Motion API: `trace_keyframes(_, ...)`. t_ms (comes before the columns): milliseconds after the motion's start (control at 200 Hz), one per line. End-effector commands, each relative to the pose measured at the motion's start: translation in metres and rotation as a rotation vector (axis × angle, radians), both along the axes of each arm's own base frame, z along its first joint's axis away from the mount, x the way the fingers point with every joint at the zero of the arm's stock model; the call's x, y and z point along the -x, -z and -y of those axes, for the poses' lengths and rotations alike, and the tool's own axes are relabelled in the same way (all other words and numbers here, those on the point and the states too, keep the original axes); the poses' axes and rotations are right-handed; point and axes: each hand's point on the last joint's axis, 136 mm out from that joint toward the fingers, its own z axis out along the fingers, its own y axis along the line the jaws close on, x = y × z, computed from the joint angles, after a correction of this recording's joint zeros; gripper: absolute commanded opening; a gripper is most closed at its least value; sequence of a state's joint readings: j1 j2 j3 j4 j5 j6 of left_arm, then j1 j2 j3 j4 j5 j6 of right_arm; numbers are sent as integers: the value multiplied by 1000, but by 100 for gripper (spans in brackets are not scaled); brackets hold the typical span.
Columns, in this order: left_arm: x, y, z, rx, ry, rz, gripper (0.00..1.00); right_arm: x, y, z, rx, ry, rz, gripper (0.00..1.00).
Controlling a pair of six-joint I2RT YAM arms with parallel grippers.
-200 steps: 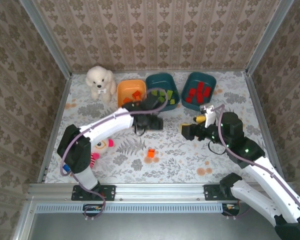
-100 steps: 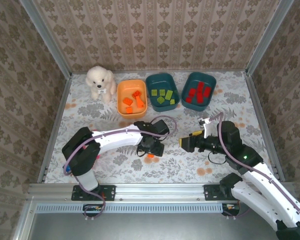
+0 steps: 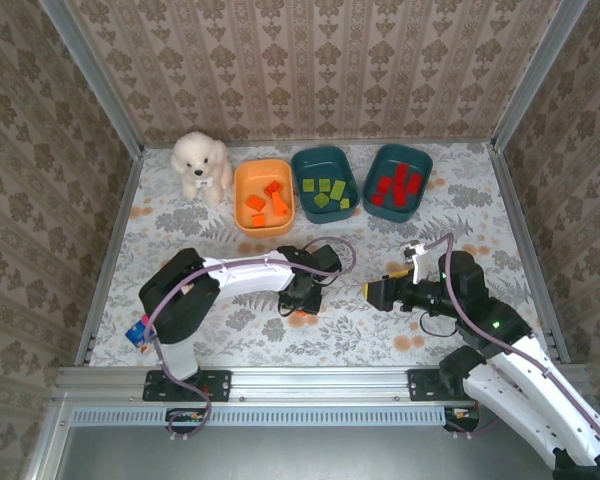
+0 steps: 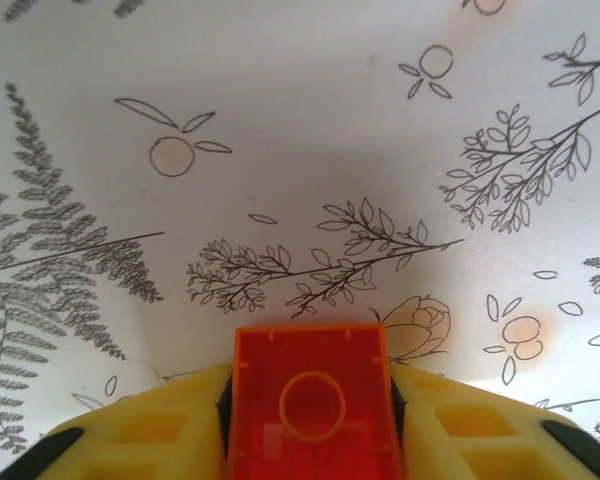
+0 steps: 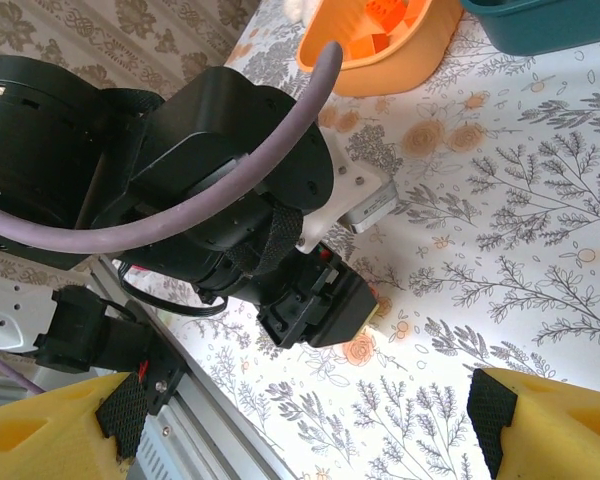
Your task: Sort the legos into containers by color
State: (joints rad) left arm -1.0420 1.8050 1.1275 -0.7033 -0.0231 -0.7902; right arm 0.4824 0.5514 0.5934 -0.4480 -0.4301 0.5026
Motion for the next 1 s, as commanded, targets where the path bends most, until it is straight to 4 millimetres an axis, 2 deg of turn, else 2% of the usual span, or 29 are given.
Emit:
trace_keyframes(0,-2,0,-1,-22,-7,16,30,1,5,1,5,12,-23,87)
trace_keyframes(105,-11,-19,-4,-29,-13,65,27,-1,3,1,8,14,-17,86)
trace_keyframes(250,-43,-64,-9,9,-45,140,27,-13,-12,3,0,57,38,86)
trace_keyframes(395,-92,-108,-21,61,-95,216,27,-45,-33,4,-61,167,129,89)
trace_keyframes(505,-134,-128,-35,100,-139,274,27,-78,-43,-1,-130,258,136,89)
trace_keyframes(715,-228,-138,-69,109,-228,357,27,-131,-45,-11,-203,386,107,89)
trace_keyframes(845,-284,-127,-80,99,-264,379,27,-153,-45,-22,-197,394,85,88)
trace_keyframes(875,-293,-123,-76,102,-262,376,27,-156,-46,-24,-200,397,82,88)
trace_keyframes(895,-304,-121,-88,98,-291,377,26,-159,-47,-25,-202,399,81,88)
trace_keyframes(995,-335,-110,-95,89,-324,378,26,-169,-47,-30,-212,409,74,88)
